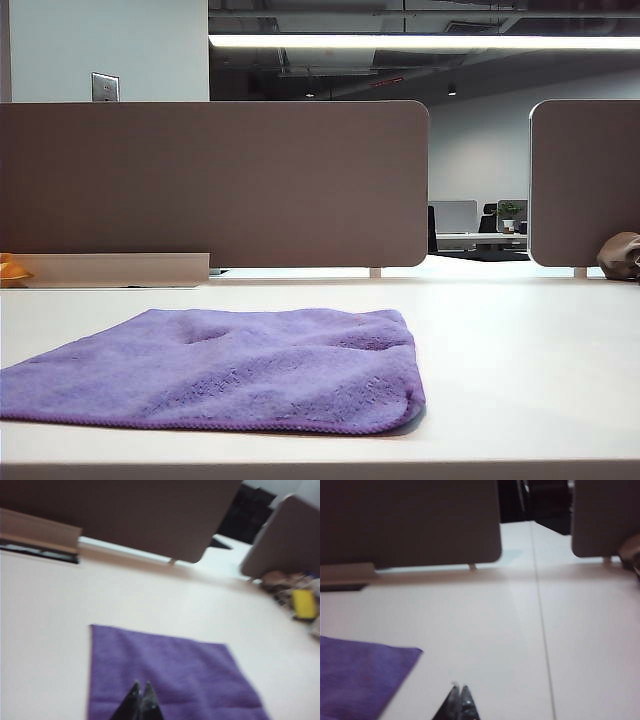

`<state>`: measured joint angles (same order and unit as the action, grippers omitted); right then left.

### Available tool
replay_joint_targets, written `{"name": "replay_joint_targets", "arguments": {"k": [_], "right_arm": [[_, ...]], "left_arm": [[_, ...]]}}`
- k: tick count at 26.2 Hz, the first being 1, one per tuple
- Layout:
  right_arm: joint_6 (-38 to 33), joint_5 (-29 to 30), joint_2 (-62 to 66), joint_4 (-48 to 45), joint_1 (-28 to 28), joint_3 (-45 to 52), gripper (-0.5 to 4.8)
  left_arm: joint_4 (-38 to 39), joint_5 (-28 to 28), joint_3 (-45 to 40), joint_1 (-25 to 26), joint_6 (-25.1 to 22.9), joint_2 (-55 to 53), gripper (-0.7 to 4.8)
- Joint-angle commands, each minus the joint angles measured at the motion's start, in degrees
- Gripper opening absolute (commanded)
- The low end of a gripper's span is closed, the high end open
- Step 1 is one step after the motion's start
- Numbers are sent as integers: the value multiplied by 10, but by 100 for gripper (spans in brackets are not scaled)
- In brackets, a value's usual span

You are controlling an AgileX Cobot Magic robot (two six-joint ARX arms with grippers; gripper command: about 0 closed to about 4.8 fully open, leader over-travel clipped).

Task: Fold the bottom of the cloth upward, then fold it vertically to form a square shape.

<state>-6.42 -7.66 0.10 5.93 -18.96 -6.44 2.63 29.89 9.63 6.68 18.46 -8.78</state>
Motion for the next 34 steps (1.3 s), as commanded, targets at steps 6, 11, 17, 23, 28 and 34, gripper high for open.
{"name": "replay_joint_targets", "arguments": {"k": [6, 11, 17, 23, 28, 34], "right_arm": [[-13, 139, 0, -17, -1, -68, -6], [-56, 215, 0, -17, -1, -96, -6], [-115, 298, 0, -15, -1, -111, -5], [-116, 304, 0, -17, -1, -113, -5], [-121, 345, 0, -17, -1, -113, -6], [-161, 340, 0, -1, 1, -134, -5]], "left_arm": [[-6, 81, 45, 0, 54, 0, -4], [-13, 134, 45, 0, 130, 0, -4], [-32, 223, 45, 0, 155, 0, -4], [-73, 229, 45, 0, 203, 0, -4], [-99, 231, 45, 0, 269, 0, -3], [-188, 252, 57, 0, 391, 0, 3]]}}
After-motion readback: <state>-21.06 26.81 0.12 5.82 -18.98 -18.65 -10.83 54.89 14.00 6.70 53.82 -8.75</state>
